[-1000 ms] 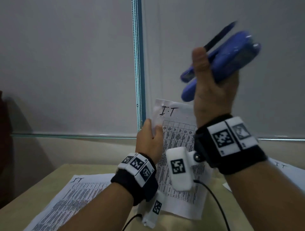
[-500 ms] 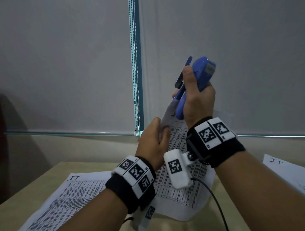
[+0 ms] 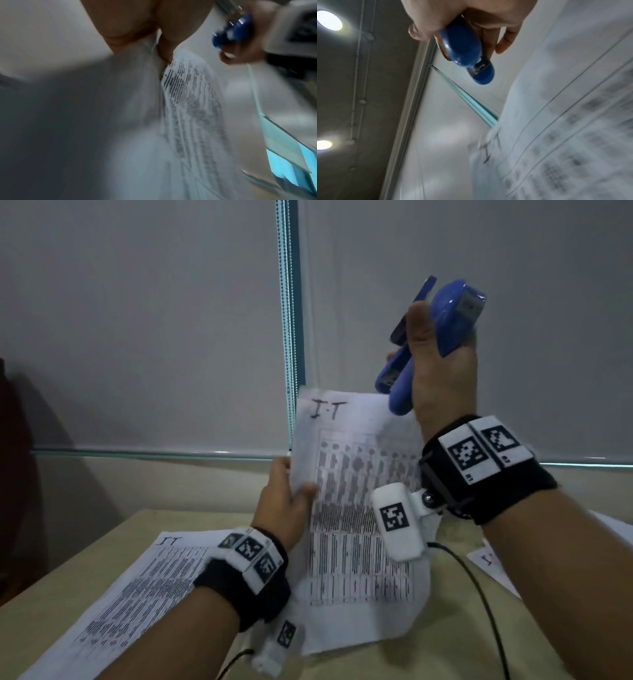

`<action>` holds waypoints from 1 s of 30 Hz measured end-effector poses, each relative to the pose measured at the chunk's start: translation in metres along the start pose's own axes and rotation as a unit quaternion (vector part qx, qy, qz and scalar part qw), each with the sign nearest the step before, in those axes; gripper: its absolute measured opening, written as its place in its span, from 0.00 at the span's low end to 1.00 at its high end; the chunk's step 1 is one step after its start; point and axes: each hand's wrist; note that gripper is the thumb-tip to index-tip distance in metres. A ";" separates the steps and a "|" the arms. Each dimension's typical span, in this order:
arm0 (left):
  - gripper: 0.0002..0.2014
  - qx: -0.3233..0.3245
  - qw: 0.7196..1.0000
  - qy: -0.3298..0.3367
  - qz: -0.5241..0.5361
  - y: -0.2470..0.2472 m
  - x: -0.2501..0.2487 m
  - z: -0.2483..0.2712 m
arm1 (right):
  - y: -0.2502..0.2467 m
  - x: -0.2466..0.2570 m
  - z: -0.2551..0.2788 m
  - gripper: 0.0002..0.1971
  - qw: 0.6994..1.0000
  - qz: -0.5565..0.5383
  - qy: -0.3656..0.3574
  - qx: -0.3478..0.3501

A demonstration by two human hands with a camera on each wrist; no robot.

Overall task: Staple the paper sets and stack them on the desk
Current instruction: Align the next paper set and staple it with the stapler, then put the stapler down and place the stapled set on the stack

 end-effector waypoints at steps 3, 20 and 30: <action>0.20 -0.082 0.993 -0.073 -0.037 -0.038 0.016 -0.016 | -0.019 -0.014 -0.002 0.17 0.998 0.056 0.014 0.002; 0.25 0.329 0.735 -0.330 -0.493 -0.199 0.176 0.034 | -0.178 -0.212 0.046 0.11 0.648 0.597 0.435 0.185; 0.28 0.351 0.656 -0.255 -0.618 -0.188 0.184 0.017 | -0.194 -0.184 0.038 0.12 0.525 0.717 0.439 0.132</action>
Point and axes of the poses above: each hand's wrist, its own z-axis away from the middle knuckle, its own y-axis out of the palm, x = y × z, and after that the axes turned 9 degrees about y, right-handed
